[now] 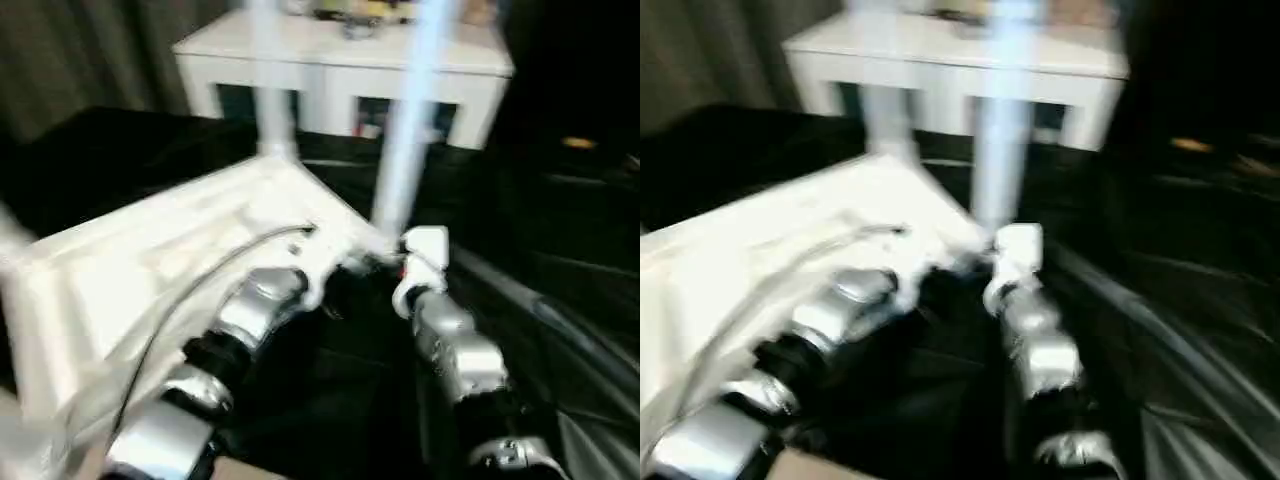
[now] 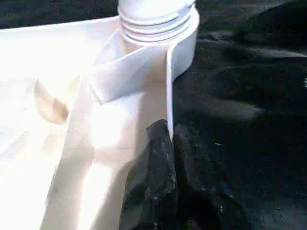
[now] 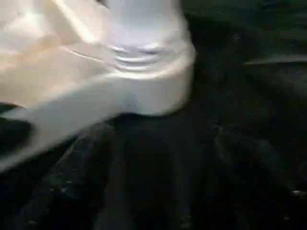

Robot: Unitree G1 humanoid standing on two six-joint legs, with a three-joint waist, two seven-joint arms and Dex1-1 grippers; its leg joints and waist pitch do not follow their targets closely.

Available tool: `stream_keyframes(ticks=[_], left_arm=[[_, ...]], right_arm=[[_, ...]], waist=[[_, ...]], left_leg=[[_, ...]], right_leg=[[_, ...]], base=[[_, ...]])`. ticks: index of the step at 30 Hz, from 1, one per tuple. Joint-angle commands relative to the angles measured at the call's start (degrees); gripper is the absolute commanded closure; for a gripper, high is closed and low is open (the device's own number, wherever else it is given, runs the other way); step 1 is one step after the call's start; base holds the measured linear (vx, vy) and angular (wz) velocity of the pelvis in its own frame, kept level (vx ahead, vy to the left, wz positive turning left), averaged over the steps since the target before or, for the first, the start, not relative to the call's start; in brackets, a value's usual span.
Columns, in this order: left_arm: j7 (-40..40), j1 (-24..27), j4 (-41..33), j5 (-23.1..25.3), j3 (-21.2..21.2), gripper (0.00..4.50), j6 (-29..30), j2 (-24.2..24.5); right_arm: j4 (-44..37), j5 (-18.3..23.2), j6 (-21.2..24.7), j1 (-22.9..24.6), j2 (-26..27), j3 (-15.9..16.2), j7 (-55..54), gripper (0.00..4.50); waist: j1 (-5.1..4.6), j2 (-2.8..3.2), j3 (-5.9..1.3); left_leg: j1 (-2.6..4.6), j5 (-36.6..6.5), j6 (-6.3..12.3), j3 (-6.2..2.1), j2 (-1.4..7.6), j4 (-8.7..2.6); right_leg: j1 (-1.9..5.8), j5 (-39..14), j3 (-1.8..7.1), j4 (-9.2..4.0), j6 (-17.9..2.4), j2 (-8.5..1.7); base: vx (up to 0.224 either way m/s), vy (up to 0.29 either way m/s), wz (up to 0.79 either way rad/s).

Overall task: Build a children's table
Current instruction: Rotate leg to tighten

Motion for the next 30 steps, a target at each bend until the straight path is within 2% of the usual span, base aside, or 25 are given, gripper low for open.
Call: stream_keyframes(ticks=[1, 2, 3, 4, 5, 6, 7, 8, 9, 10, 11, 12, 13, 14, 15, 16, 18, 22, 23, 24, 26, 27, 28, 29, 30], left_arm=[[-2.6, 2.7, 2.1, 1.6, -1.4, 4.5, -0.5, 2.2], [-3.8, 3.0, 1.7, 1.8, -1.9, 4.5, -0.8, 2.6], [-5.3, 3.3, 1.2, 1.6, -2.2, 4.5, -0.8, 2.9], [-6.4, 3.6, 0.8, 1.5, -2.5, 4.5, -0.7, 3.2], [-8.5, 3.9, 0.3, 1.5, -3.2, 4.5, -2.0, 3.7], [-10.0, 4.1, 0.0, 1.5, -3.8, 4.5, -3.5, 4.0], [-12.8, 4.6, -1.0, 1.2, -4.7, 4.5, -4.8, 4.6], [-14.8, 5.0, -1.7, 0.9, -5.2, 4.5, -5.6, 5.0], [-22.9, 6.6, -5.0, -0.4, -7.4, 4.5, -10.2, 6.7], [-24.0, 6.8, -5.6, -0.6, -7.7, 4.5, -10.7, 7.0], [-26.9, 7.1, -6.7, -0.9, -8.6, 4.5, -12.4, 7.8], [-27.7, 7.2, -6.9, -1.0, -8.8, 4.5, -13.0, 8.0], [-27.7, 7.2, -6.9, -1.0, -8.8, 4.5, -13.0, 8.0], [-27.9, 6.8, -6.8, -0.9, -8.6, 4.5, -14.5, 8.0], [-27.7, 6.3, -6.3, -1.0, -8.2, 4.5, -15.9, 7.6], [-27.6, 5.7, -5.8, -1.3, -7.6, 4.5, -17.4, 6.9], [-27.0, 4.6, -4.8, -1.7, -6.6, 4.5, -20.0, 5.4], [-23.8, 3.3, -3.5, -1.4, -5.3, 4.5, -23.7, 3.6], [-23.5, 3.3, -3.8, -2.1, -4.6, 4.5, -24.0, 3.3], [-23.4, 3.4, -4.2, -2.6, -4.1, 4.5, -24.1, 3.2], [-23.9, 4.1, -5.7, -3.2, -3.6, 4.22, -23.5, 3.6], [-26.6, 6.4, -10.3, -5.8, -2.5, 4.06, -19.6, 4.8], [-26.6, 6.4, -10.3, -5.8, -2.5, 3.92, -19.6, 4.8], [-28.4, 9.6, -16.0, -7.8, -1.3, 3.86, -16.0, 6.5], [-28.9, 11.1, -18.6, -8.5, -1.0, 3.81, -14.5, 7.3]], right_arm=[[-3.7, 0.3, -0.8, 0.5, -2.7, 1.4, 5.9, 0.66], [-4.6, 0.3, -1.1, 1.0, -4.1, 2.1, 8.5, 0.66], [-5.6, 0.8, -1.0, 1.7, -5.6, 2.5, 11.0, 0.66], [-6.4, 1.2, -0.8, 2.2, -6.7, 2.7, 12.9, 0.66], [-7.4, 1.7, -0.7, 2.9, -8.0, 2.9, 15.2, 0.66], [-8.0, 1.9, -0.7, 3.4, -8.7, 2.8, 16.5, 0.66], [-8.9, 2.5, -0.5, 4.2, -10.0, 2.4, 18.5, 0.66], [-9.5, 2.9, -0.4, 4.7, -10.9, 2.2, 19.8, 0.66], [-9.7, 2.9, -1.3, 5.9, -13.8, 1.4, 21.8, 0.66], [-9.8, 3.1, -1.4, 6.2, -14.5, 1.4, 22.4, 0.66], [-10.1, 3.4, -1.4, 7.0, -16.3, 1.3, 24.0, 0.66], [-10.4, 3.6, -1.3, 7.3, -17.1, 1.3, 24.7, 0.66], [-10.4, 3.6, -1.3, 7.3, -17.1, 1.3, 24.7, 0.66], [-11.5, 3.8, -0.9, 9.1, -19.8, 1.9, 28.2, 0.66], [-12.2, 3.7, -1.0, 10.2, -21.1, 2.3, 29.8, 0.66], [-13.0, 3.7, -0.9, 11.3, -22.2, 2.6, 31.4, 0.66], [-14.5, 3.9, -0.8, 12.9, -23.1, 3.0, 33.2, 0.66], [-16.6, 4.9, 0.1, 14.4, -23.0, 3.2, 33.9, 0.66], [-17.2, 5.0, 0.1, 14.9, -23.2, 3.5, 34.2, 0.66], [-17.7, 5.1, 0.0, 15.2, -23.4, 3.8, 34.4, 0.66], [-18.9, 5.6, 0.4, 16.1, -24.0, 4.0, 35.4, 0.64], [-21.6, 6.7, 1.0, 17.8, -25.2, 4.1, 37.5, 0.64], [-21.6, 6.7, 1.0, 17.8, -25.2, 4.1, 37.5, 0.64], [-24.4, 7.5, 1.6, 19.7, -26.6, 4.1, 40.0, 0.64], [-25.4, 7.7, 1.7, 20.3, -26.9, 4.0, 40.6, 0.64]], waist=[[0.56, -0.52, -3.04], [0.58, -0.62, -3.12], [0.74, -0.48, -2.99], [0.73, -0.55, -2.95], [0.76, -0.22, -2.93], [0.74, -0.31, -2.9], [0.77, -0.2, -2.79], [0.73, -0.3, -2.81], [0.87, 0.01, -2.7], [0.96, -0.04, -2.7], [1.18, 0.18, -2.73], [1.51, 0.16, -2.68], [1.75, 0.3, -2.59], [1.81, 0.85, -2.61], [1.99, 0.98, -2.6], [2.02, 0.7, -2.58], [2.44, 0.8, -2.73], [2.9, 0.4, -2.75], [3.22, 0.53, -2.78], [3.3, 0.57, -2.82], [3.44, 0.56, -2.83], [3.58, 0.59, -2.96], [3.73, 0.8, -3.1], [3.65, 0.5, -3.26], [3.88, 0.66, -3.32]], left_leg=[[-0.47, -5.2, 3.2, -0.37, 1.34, -3.44], [-0.49, -4.2, 3.95, -0.29, 1.33, -3.28], [-0.53, -3.6, 5.26, -0.17, 1.28, -3.18], [-0.55, -3.8, 5.72, -0.12, 1.29, -3.13], [-0.43, -4.8, 6.1, -0.11, 1.39, -3.21], [-0.4, -5.4, 6.34, -0.09, 1.41, -3.22], [-0.29, -7.1, 6.28, -0.06, 1.7, -3.4], [-0.22, -7.6, 6.16, -0.04, 1.78, -3.41], [-0.17, -8.1, 5.83, -0.08, 1.82, -3.53], [-0.16, -8.6, 5.67, -0.07, 1.97, -3.61], [0.08, -8.9, 5.33, 0.03, 2.1, -3.54], [0.39, -8.9, 5.36, 0.3, 2.14, -3.4], [0.36, -9.0, 5.37, 0.46, 2.1, -3.41], [0.29, -9.0, 5.24, 0.34, 2.09, -3.46], [0.31, -9.5, 4.99, 0.3, 2.19, -3.4], [0.32, -9.5, 5.07, 0.38, 2.19, -3.37], [0.13, -8.6, 5.59, 0.31, 2.24, -3.12], [-0.29, -7.5, 6.9, 0.35, 2.09, -2.89], [-0.05, -7.6, 7.09, 0.36, 2.21, -2.88], [-0.21, -7.2, 7.06, 0.27, 2.25, -2.92], [-0.4, -6.4, 7.24, 0.22, 2.2, -2.88], [-0.58, -5.6, 7.46, 0.15, 2.2, -2.77], [-0.64, -4.9, 8.23, 0.17, 2.42, -2.67], [-0.6, -4.4, 8.52, 0.17, 2.48, -2.6], [-0.91, -2.5, 9.34, 0.02, 2.57, -2.35]], right_leg=[[3.18, 3.9, 1.54, -3.19, -13.1, -2.22], [3.21, 5.8, 1.58, -2.99, -13.7, -2.25], [3.25, 7.4, 1.52, -3.0, -14.4, -2.29], [3.18, 7.6, 1.55, -2.96, -14.8, -2.38], [3.2, 6.1, 1.49, -3.04, -15.4, -2.53], [3.27, 5.2, 1.46, -3.24, -15.5, -2.49], [3.17, 2.3, 1.5, -3.45, -15.8, -2.55], [3.14, 1.7, 1.53, -3.4, -16.0, -2.54], [3.07, 0.0, 1.52, -3.58, -16.3, -2.59], [3.08, -0.9, 1.56, -3.63, -16.3, -2.67], [2.89, -1.7, 1.66, -3.55, -16.4, -2.65], [2.65, -1.4, 1.82, -3.57, -16.7, -2.56], [2.55, -1.2, 1.86, -3.5, -16.7, -2.52], [2.64, -1.5, 1.74, -3.4, -16.6, -2.52], [2.71, -1.6, 1.69, -3.45, -16.3, -2.5], [2.73, -1.3, 1.69, -3.57, -16.1, -2.4], [2.81, 0.2, 1.71, -3.27, -16.2, -2.52], [2.79, -1.4, 1.62, -3.33, -15.7, -2.73], [2.57, -2.6, 1.68, -3.48, -15.2, -2.77], [2.63, -3.1, 1.69, -3.34, -15.1, -2.84], [2.67, -3.0, 1.65, -3.27, -14.6, -2.78], [2.9, -1.9, 1.61, -2.95, -14.7, -2.96], [2.62, -0.4, 1.58, -2.88, -15.2, -2.98], [2.64, 0.7, 1.51, -2.66, -15.6, -2.89], [2.7, 3.5, 1.46, -2.25, -15.8, -2.82]], base=[[0.0, 0.0, 0.0], [0.0, 0.0, 0.0], [0.0, 0.0, 0.0], [0.0, 0.0, 0.0], [0.0, 0.0, 0.0], [0.0, 0.0, 0.0], [0.0, 0.0, 0.0], [0.0, 0.0, 0.0], [0.0, 0.0, 0.0], [0.0, 0.0, 0.0], [0.0, 0.0, 0.0], [0.0, 0.0, 0.0], [0.0, 0.0, 0.0], [0.0, 0.0, 0.0], [0.0, 0.0, 0.0], [0.0, 0.0, 0.0], [0.0, 0.0, 0.0], [0.0, 0.0, 0.0], [0.0, 0.0, 0.0], [0.0, 0.0, 0.0], [0.0, 0.0, 0.0], [0.0, 0.0, 0.0], [0.0, 0.0, 0.0], [0.0, 0.0, 0.0], [0.0, 0.0, 0.0]])
